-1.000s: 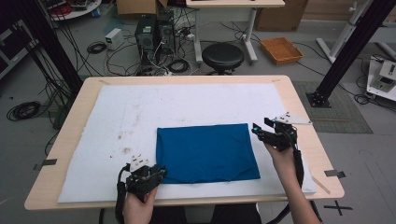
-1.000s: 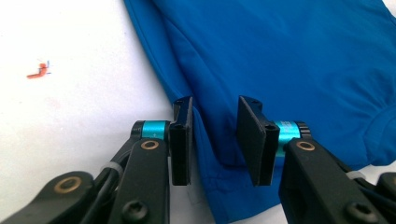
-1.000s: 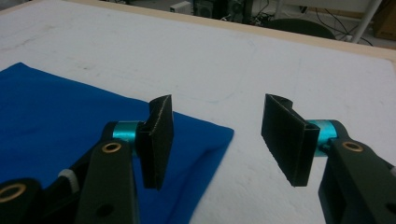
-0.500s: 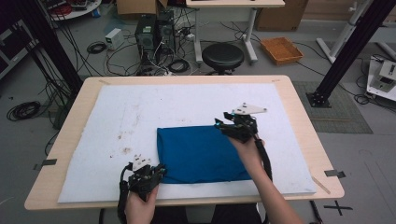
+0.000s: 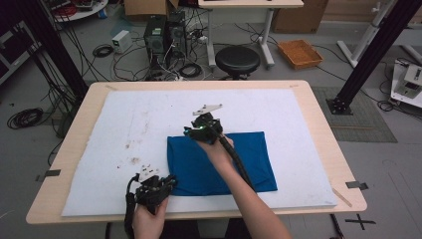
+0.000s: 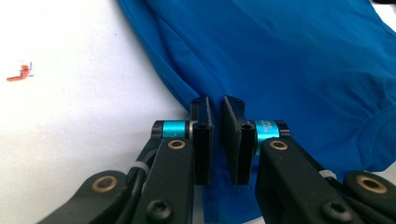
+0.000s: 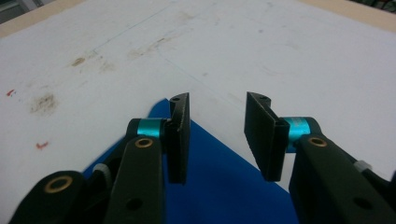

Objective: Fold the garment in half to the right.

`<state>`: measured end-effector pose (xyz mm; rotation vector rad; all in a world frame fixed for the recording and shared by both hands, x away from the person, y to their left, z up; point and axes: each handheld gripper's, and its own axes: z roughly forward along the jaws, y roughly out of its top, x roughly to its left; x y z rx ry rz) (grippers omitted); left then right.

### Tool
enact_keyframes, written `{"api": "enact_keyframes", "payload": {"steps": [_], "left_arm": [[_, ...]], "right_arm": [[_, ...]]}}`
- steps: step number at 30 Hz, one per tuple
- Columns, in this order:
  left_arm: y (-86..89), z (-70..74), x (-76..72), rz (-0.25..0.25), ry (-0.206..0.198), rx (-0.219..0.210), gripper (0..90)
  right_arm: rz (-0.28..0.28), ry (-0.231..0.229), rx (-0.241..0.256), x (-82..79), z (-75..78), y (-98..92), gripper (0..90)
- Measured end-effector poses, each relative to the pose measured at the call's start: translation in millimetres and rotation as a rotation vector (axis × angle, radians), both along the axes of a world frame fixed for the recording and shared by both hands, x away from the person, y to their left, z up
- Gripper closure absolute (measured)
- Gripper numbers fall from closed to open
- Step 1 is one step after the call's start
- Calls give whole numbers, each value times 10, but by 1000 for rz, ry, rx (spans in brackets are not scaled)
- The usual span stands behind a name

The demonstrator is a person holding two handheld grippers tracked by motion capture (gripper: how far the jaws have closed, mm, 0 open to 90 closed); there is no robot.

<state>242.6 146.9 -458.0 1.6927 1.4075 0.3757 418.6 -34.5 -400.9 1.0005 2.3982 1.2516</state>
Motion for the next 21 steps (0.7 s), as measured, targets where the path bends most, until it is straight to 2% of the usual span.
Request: {"api": "enact_keyframes", "payload": {"steps": [4,9,13,19,21], "left_arm": [[9,-5,2,-2,-1,-5,821],[15,-8,1,-4,0,-12,820],[19,-9,3,-6,0,-14,820],[16,-10,2,-6,-1,-14,820],[15,-8,2,-6,-1,-11,820]], "right_arm": [[27,56,-42,108,-156,351,647],[54,69,-105,168,-267,697,677],[51,76,-162,217,-309,800,693],[65,92,-206,234,-377,868,750],[79,75,-208,234,-382,878,791]]}}
